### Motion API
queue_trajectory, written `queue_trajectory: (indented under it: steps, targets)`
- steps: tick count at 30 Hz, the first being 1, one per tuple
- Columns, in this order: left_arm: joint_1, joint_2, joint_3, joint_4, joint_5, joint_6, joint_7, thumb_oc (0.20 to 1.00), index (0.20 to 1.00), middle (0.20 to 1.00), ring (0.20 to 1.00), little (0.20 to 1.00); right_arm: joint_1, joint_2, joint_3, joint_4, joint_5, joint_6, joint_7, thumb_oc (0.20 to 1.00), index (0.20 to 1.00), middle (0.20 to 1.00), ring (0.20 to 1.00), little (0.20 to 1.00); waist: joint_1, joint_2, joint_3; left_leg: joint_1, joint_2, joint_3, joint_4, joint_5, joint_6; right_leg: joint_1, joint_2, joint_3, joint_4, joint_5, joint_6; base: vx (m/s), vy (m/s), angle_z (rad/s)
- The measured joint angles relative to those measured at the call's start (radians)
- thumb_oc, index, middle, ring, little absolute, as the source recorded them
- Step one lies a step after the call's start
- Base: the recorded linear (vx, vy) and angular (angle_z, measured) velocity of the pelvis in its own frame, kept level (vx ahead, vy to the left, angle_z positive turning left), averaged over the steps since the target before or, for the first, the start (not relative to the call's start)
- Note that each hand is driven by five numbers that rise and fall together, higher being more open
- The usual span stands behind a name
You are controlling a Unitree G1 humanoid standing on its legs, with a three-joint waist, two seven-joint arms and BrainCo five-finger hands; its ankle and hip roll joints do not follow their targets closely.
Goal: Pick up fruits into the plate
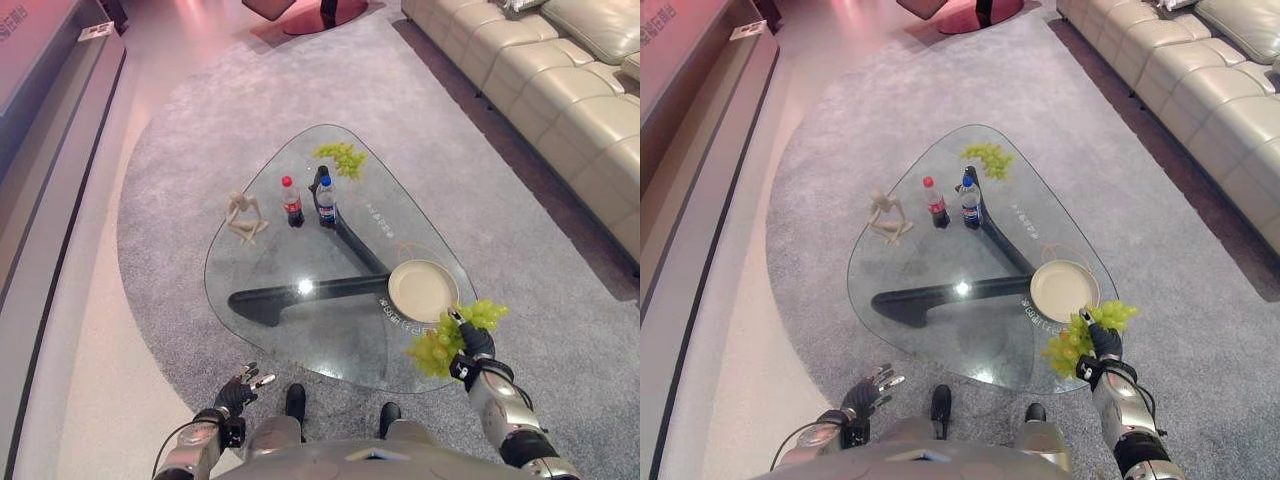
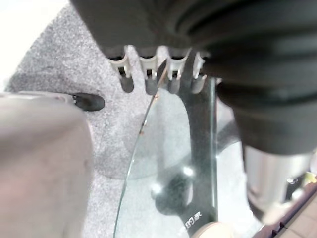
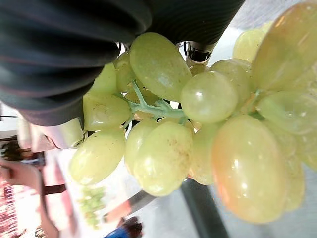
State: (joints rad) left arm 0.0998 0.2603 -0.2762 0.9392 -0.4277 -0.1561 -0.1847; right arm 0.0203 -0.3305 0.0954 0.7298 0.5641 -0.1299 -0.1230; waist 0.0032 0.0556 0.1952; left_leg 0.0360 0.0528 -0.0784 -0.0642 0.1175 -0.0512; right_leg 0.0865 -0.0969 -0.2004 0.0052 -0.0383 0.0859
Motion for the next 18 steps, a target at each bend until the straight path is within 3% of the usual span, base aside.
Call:
queue_trajectory:
  steps: [10, 18]
  targets:
    - [0.008, 0.001, 0.006, 0.003, 0.038, 0.009, -0.007, 1.0, 1.0, 1.0, 1.0, 1.0, 0.012, -0.019, -0.004, -0.012, 0.014, 0.0, 0.021, 0.2, 0.2, 0.2, 0.2, 0.2, 0.022, 0.002, -0.002, 0.02, 0.002, -0.002, -0.011, 0.0, -0.002, 0.027, 0.004, -0.004, -0.027, 0.009, 0.0, 0.01, -0.01, 0.0]
    - [-0.014, 0.022, -0.02, 0.004, 0.034, 0.019, -0.008, 1.0, 1.0, 1.0, 1.0, 1.0, -0.068, -0.071, -0.021, -0.103, 0.015, -0.037, 0.049, 0.2, 0.2, 0.2, 0.2, 0.2, 0.023, 0.003, 0.027, -0.058, 0.001, -0.009, 0.012, 0.009, -0.015, -0.047, 0.004, -0.009, -0.018, 0.016, 0.001, -0.11, -0.015, 0.02]
